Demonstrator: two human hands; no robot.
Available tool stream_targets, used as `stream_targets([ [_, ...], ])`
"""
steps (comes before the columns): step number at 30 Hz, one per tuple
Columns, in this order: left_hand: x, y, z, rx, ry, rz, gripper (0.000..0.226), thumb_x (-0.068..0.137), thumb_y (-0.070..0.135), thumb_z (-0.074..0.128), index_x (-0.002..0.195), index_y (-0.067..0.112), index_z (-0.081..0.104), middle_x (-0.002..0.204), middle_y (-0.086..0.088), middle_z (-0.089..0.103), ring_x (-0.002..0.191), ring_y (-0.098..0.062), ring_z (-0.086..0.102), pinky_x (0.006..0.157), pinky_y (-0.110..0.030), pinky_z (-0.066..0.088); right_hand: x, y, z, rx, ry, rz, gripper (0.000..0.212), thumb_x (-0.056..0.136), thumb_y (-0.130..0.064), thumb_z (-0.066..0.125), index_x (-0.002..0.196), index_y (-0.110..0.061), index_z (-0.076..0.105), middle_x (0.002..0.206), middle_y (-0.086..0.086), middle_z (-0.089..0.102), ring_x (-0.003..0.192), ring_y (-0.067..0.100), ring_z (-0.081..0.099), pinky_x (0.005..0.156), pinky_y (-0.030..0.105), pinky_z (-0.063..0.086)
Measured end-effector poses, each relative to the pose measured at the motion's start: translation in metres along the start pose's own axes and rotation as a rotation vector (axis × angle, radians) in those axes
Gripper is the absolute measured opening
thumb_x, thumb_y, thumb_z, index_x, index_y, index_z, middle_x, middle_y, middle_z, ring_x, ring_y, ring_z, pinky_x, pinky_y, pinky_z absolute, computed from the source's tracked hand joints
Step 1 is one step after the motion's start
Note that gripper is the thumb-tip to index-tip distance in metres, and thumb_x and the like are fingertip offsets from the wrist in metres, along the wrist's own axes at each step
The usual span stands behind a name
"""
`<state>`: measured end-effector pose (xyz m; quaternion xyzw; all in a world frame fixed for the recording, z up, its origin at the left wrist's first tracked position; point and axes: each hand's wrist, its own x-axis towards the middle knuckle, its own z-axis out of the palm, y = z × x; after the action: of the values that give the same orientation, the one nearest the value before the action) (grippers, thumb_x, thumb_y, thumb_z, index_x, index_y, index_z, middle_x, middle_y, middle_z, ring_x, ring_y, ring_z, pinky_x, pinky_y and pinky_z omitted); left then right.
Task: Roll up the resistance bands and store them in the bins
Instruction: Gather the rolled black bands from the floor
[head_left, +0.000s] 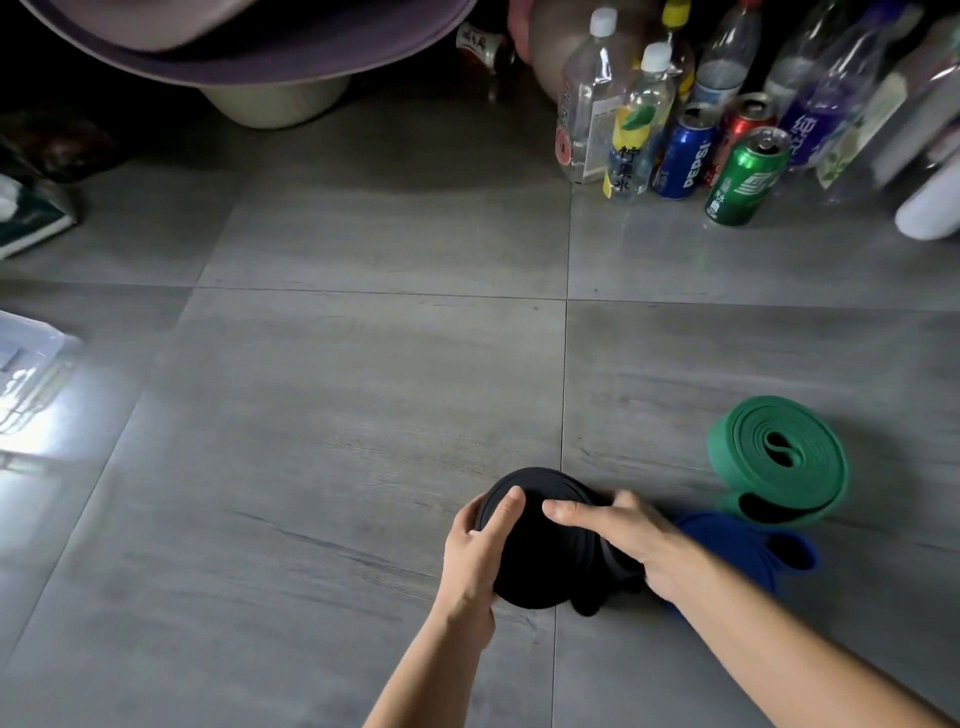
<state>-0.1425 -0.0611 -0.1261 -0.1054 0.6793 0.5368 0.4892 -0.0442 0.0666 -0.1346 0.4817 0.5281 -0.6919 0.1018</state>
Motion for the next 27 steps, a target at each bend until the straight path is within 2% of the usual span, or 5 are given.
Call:
stream_targets([
  [7,-0.033,0.061,0.011,0.044,0.035,0.193,0.071,0.050,0.053,0.075,0.115,0.029,0.057,0.111,0.009,0.066,0.102,-0.005,0.062,0.092,-0.028,0.049,-0.036,-0.045,0.004,0.278,0.046,-0.065,0.060,0.051,-0.033,0.081,0.102,-0.013,0.056,0.064,0.011,0.066,0.040,0.028,0.054,0.034,0.022,0.034],
  [11,-0.098,0.129,0.005,0.100,-0.089,0.228,0.064,0.052,0.061,0.070,0.110,0.040,0.057,0.123,0.005,0.059,0.114,-0.009,0.057,0.098,-0.032,0.046,-0.104,-0.113,0.001,0.261,0.046,-0.097,0.071,0.045,-0.038,0.082,0.107,-0.018,0.053,0.079,0.012,0.062,0.048,0.025,0.056,0.039,0.027,0.037],
  [15,-0.192,0.201,-0.018,0.055,-0.272,0.185,0.064,0.058,0.057,0.073,0.116,0.041,0.052,0.115,0.014,0.065,0.106,-0.002,0.061,0.082,-0.017,0.049,-0.200,-0.184,0.010,0.230,0.016,-0.151,0.084,0.036,-0.042,0.082,0.114,-0.029,0.055,0.102,0.002,0.068,0.085,0.016,0.068,0.070,0.034,0.050],
  [19,-0.309,0.268,-0.049,-0.018,-0.208,0.184,0.063,0.060,0.057,0.073,0.117,0.042,0.052,0.118,0.014,0.062,0.110,-0.003,0.059,0.089,-0.023,0.047,-0.310,-0.269,0.044,0.116,-0.135,-0.238,0.056,0.053,-0.039,0.078,0.107,-0.036,0.066,0.105,-0.002,0.071,0.097,0.011,0.066,0.073,0.018,0.051],
  [27,-0.539,0.392,-0.169,-0.233,0.049,0.195,0.055,0.066,0.041,0.068,0.116,0.025,0.052,0.117,0.001,0.062,0.107,-0.011,0.061,0.095,-0.031,0.049,-0.509,-0.430,0.179,-0.144,-0.335,-0.229,0.044,0.064,-0.030,0.072,0.108,-0.028,0.065,0.105,-0.006,0.071,0.099,0.010,0.066,0.075,0.019,0.051],
])
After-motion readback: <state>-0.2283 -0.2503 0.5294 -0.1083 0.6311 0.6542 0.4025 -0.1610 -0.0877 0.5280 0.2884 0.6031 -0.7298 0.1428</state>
